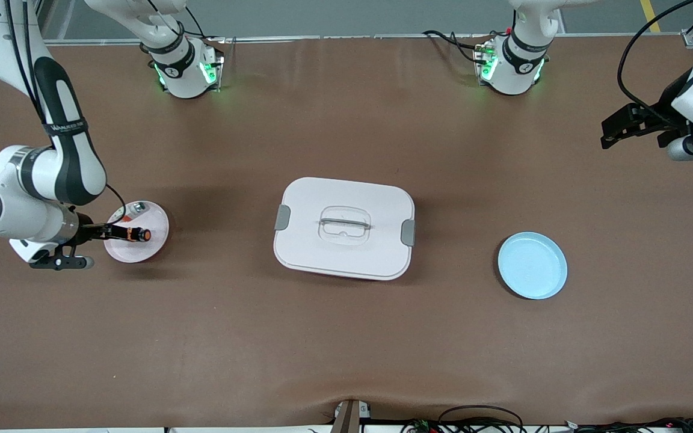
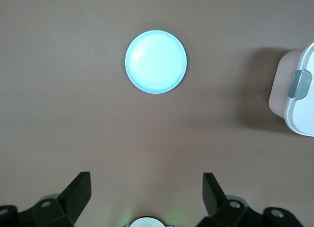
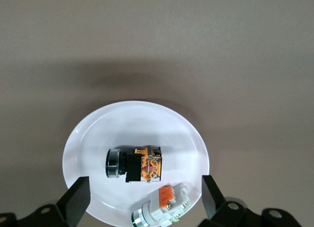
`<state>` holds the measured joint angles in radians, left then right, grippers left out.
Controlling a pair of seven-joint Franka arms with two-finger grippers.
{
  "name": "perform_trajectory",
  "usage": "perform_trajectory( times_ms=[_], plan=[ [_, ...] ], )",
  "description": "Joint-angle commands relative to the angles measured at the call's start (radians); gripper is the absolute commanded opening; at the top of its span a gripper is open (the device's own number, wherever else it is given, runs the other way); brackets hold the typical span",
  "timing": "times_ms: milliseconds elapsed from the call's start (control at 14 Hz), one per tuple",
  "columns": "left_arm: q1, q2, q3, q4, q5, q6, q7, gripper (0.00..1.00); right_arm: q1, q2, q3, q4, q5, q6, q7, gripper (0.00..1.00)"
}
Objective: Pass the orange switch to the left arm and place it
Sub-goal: 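Lower the right gripper onto the orange switch on the white plate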
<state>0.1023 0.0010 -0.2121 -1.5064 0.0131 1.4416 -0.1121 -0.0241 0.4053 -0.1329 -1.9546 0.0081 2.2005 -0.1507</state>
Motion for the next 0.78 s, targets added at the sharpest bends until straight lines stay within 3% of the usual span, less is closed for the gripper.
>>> perform_trajectory(
  times_ms=[0,427,712],
  plan=[
    [0.002,-0.018,0.002,-0.012,0.005,0.011,0.0,1.0,0.001,0.021,0.007,-0.013,0.01,0.015,-0.009,1.0],
    [0.005,-0.019,0.002,-0.011,0.005,0.011,0.002,1.0,0.0,0.089,0.009,-0.015,0.013,0.081,-0.007,1.0],
    [0.01,-0.019,0.002,-0.011,0.005,0.011,0.006,1.0,0.003,0.119,0.007,-0.015,0.118,0.084,-0.029,1.0]
  ],
)
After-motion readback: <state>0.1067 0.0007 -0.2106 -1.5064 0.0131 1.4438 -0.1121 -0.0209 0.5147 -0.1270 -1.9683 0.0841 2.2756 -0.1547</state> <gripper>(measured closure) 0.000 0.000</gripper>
